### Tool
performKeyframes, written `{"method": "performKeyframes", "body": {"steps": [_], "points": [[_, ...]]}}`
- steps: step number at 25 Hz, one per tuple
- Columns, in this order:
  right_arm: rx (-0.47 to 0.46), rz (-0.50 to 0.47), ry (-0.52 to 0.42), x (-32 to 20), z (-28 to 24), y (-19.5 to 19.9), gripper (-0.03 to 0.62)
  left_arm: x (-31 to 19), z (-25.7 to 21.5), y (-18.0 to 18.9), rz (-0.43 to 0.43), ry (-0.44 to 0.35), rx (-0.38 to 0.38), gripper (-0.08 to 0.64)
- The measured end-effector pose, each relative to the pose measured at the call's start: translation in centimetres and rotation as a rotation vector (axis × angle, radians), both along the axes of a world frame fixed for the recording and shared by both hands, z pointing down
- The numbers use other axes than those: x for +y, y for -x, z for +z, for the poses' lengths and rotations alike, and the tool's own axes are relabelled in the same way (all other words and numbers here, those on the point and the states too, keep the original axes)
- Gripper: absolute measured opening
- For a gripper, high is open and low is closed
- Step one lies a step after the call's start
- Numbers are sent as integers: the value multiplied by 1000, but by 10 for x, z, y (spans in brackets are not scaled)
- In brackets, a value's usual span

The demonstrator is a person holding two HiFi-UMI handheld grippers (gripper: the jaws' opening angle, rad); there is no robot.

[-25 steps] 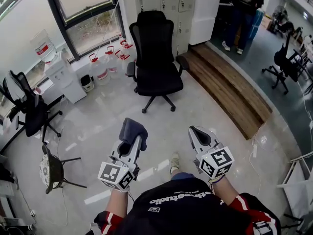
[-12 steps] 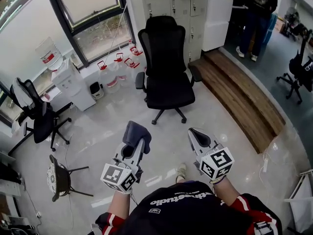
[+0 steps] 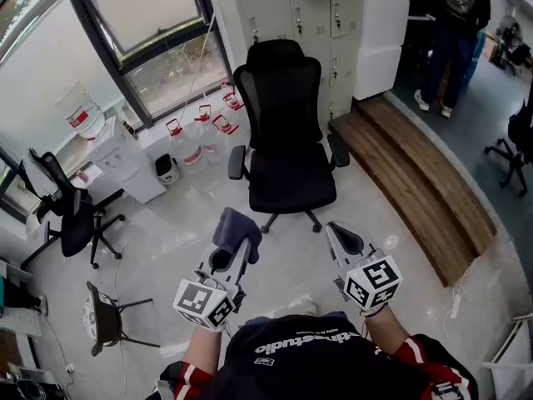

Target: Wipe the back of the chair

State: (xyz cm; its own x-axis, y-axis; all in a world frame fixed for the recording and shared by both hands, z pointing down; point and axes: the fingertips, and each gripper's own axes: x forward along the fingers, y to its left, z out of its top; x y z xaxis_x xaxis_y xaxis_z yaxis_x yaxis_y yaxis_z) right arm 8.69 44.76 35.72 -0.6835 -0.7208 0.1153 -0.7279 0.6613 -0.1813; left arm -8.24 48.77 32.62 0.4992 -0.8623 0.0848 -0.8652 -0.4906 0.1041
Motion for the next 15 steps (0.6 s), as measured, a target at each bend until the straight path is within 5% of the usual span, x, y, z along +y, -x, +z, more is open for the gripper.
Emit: {"method": "performKeyframes", "body": {"steps": [7, 15], "points": [[-26, -20, 18, -58, 9, -9, -3, -52, 3, -7, -27, 22, -28, 57], [-9, -10, 46, -132, 24, 16, -3, -131, 25, 26, -46, 52, -27, 57]]}}
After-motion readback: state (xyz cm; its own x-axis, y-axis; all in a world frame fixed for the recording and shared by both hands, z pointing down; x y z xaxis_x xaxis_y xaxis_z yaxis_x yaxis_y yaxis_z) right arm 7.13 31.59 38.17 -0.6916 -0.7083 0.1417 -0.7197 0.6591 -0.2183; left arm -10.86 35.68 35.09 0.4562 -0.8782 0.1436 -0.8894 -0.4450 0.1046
